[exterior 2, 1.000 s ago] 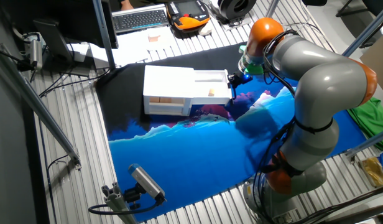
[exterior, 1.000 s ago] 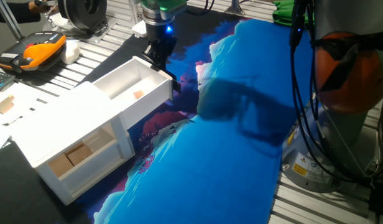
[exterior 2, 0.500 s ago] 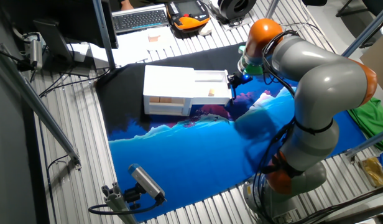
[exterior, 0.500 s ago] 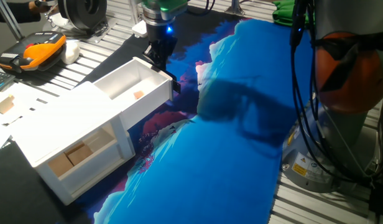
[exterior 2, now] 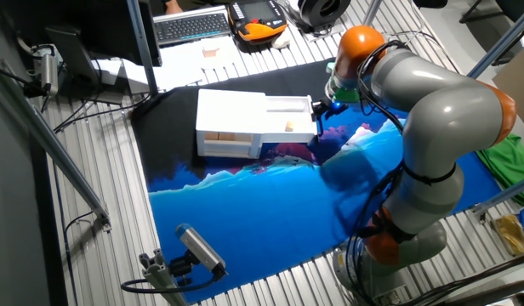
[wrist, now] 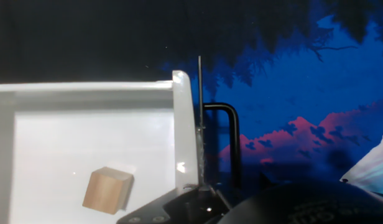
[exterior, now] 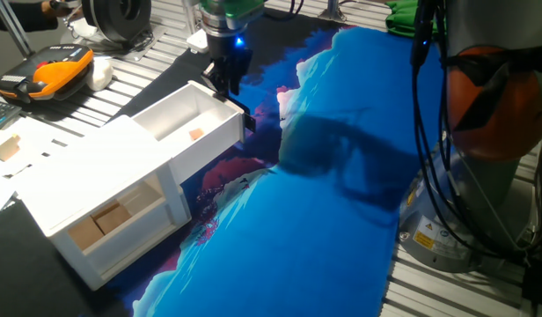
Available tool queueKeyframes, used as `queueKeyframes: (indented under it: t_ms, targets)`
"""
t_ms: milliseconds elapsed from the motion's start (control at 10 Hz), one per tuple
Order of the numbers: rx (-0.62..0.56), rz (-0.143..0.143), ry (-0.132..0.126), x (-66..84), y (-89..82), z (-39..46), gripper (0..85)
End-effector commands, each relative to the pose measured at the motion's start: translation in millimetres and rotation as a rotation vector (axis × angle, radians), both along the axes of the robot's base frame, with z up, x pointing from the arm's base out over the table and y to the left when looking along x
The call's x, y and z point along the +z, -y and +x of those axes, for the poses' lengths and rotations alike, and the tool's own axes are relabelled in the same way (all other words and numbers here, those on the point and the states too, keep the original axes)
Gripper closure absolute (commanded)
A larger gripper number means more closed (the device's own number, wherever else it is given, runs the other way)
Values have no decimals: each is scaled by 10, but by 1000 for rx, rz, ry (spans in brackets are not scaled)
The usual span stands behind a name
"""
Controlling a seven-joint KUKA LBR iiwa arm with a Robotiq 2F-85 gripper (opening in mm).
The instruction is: Grasp the handle and open the drawer
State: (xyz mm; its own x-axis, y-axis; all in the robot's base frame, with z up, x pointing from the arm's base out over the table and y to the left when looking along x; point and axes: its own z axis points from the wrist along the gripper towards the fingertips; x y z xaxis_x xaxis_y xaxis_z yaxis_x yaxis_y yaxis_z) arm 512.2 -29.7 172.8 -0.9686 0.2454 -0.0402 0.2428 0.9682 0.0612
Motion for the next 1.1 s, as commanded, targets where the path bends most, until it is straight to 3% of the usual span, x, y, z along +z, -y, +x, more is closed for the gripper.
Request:
queueKeyframes:
  t_ms: [0,400,600,1000]
  targets:
    - [1,8,1,50,30,-1,510]
    - [19,13,-4,265,102,-13,510]
    - [40,3,-3,325,164,-30,850]
    - [80,-34,-2,358,173,-30,850]
